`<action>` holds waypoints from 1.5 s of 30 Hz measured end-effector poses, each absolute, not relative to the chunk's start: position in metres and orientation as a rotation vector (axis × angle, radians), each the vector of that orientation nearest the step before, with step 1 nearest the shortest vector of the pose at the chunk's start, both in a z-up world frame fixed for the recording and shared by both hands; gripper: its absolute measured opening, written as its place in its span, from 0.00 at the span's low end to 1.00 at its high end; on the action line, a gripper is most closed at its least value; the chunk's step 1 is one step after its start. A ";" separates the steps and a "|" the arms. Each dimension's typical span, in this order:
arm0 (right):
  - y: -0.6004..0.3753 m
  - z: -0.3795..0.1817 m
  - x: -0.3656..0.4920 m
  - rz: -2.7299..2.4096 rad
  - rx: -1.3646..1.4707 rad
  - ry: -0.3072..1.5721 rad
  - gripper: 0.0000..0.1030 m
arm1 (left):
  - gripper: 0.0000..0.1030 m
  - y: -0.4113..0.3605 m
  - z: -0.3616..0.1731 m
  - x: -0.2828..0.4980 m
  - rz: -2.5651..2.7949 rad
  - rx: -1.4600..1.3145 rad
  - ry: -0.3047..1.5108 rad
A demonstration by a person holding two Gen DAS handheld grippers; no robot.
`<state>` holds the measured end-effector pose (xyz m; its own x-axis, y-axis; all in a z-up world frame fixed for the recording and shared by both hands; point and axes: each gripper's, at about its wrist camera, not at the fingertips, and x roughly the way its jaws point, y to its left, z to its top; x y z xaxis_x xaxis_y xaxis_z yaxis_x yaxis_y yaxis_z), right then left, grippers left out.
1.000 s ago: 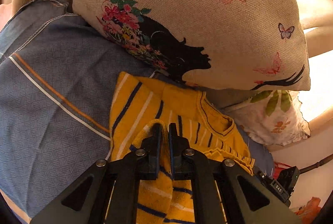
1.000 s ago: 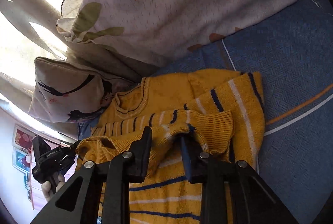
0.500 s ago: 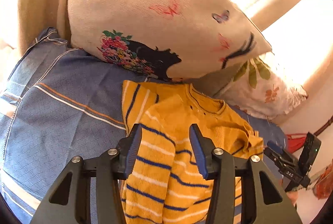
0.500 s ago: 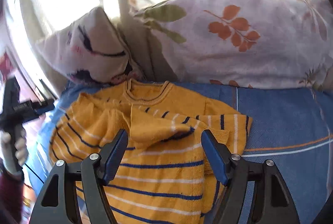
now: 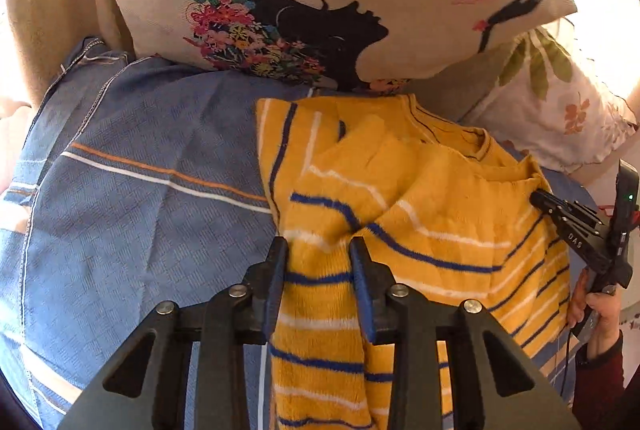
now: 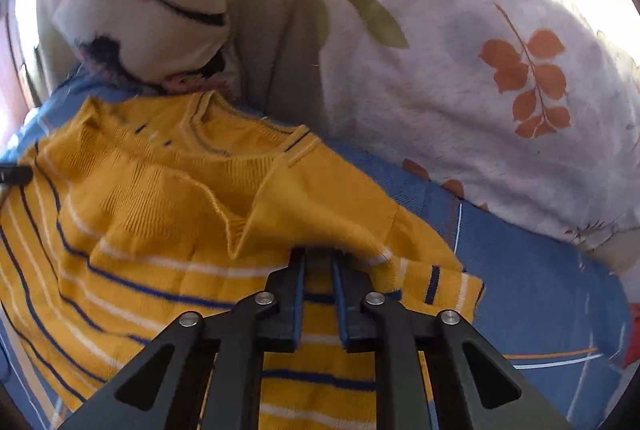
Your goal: Fold small clothes
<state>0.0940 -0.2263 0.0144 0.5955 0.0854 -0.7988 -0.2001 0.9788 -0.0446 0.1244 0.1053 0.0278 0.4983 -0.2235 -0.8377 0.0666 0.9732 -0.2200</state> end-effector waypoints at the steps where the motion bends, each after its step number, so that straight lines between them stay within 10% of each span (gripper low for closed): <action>1: -0.236 0.011 0.105 0.146 -0.076 0.934 0.08 | 0.30 0.104 0.025 0.130 -0.149 -0.157 1.032; 9: -0.295 -0.003 0.128 -0.030 0.210 0.993 0.16 | 0.30 0.130 0.031 0.116 -0.194 -0.317 0.997; 12: -0.305 0.019 0.097 -0.026 0.219 0.918 0.61 | 0.42 0.140 0.042 0.088 -0.207 -0.301 0.966; 14: -0.308 0.031 0.070 -0.016 0.217 0.868 0.72 | 0.47 0.147 0.043 0.069 -0.232 -0.318 0.965; 22: -0.333 0.018 -0.011 0.052 0.379 0.914 0.72 | 0.49 0.128 0.009 0.028 -0.311 -0.221 1.065; 24: -0.333 0.012 -0.027 0.055 0.413 0.923 0.72 | 0.06 0.122 -0.001 0.027 -0.290 -0.146 1.128; 38: -0.326 -0.013 -0.072 0.137 0.504 0.944 0.73 | 0.21 0.173 0.030 -0.004 -0.098 -0.267 1.001; 42: -0.309 -0.013 -0.067 0.183 0.461 0.976 0.46 | 0.42 0.164 0.039 -0.020 -0.112 -0.266 0.948; 45: -0.314 -0.013 -0.066 0.116 0.459 0.980 0.45 | 0.45 0.159 0.043 -0.025 -0.130 -0.273 0.938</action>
